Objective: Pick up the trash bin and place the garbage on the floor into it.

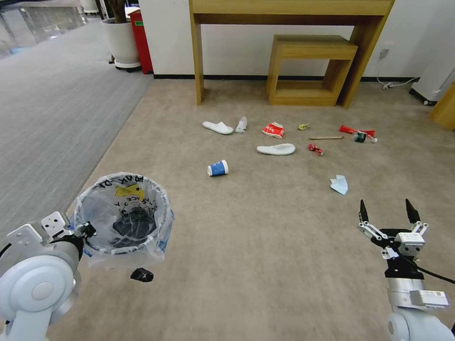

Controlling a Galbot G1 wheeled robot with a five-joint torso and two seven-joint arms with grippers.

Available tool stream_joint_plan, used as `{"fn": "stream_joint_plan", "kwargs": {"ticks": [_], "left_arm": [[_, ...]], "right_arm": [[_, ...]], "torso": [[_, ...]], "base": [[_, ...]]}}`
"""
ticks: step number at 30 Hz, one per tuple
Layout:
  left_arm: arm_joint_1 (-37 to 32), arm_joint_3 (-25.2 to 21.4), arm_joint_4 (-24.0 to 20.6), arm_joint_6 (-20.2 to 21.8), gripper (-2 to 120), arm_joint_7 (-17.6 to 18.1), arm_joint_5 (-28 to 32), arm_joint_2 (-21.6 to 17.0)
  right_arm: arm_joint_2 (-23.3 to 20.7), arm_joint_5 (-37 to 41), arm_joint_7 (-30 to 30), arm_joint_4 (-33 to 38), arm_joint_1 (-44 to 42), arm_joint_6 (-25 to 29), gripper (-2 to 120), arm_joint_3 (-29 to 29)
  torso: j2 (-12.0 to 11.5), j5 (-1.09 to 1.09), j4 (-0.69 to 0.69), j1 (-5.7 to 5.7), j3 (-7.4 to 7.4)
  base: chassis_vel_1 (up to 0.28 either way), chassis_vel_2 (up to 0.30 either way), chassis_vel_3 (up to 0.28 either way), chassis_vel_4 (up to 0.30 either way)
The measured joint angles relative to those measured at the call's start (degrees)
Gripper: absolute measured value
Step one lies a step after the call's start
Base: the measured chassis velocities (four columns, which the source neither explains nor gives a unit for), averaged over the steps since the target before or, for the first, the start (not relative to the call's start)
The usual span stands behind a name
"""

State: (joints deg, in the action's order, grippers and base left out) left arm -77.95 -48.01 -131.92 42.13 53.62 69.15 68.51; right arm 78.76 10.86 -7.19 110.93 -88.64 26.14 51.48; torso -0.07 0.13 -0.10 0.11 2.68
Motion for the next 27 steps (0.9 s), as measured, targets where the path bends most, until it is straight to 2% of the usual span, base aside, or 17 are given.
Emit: {"fn": "stream_joint_plan", "kwargs": {"ticks": [11, 14, 16, 27], "left_arm": [[-0.41, -0.62, -0.61, 0.00, 0, -0.02, 0.09, -0.11], [-0.44, -0.61, -0.76, 0.00, 0, -0.03, 0.09, -0.05], [-0.51, -0.60, -0.79, 0.00, 0, -0.03, 0.07, 0.02], [-0.92, -0.43, -1.22, 0.01, 0, -0.05, -0.12, 0.21]], "right_arm": [[0.04, 0.07, -0.09, 0.40, -0.14, 0.16, 100, 0.11], [0.04, 0.08, -0.09, 0.47, -0.15, 0.17, 100, 0.11], [0.02, 0.12, -0.09, 0.61, -0.20, 0.18, 100, 0.14], [-0.16, 0.34, -0.09, 0.78, -0.27, 0.20, 100, 0.17]], "torso": [[0.00, -0.03, -0.01, -0.01, -0.01], [0.00, 0.05, 0.00, 0.00, 0.01], [0.00, -0.02, 0.00, -0.01, 0.01], [0.00, 0.00, 0.00, -0.01, 0.00]], "base": [[-0.324, 0.305, 0.301, -0.317], [-0.332, 0.338, 0.327, -0.326], [-0.311, 0.308, 0.322, -0.316], [-0.320, 0.309, 0.316, -0.312]]}}
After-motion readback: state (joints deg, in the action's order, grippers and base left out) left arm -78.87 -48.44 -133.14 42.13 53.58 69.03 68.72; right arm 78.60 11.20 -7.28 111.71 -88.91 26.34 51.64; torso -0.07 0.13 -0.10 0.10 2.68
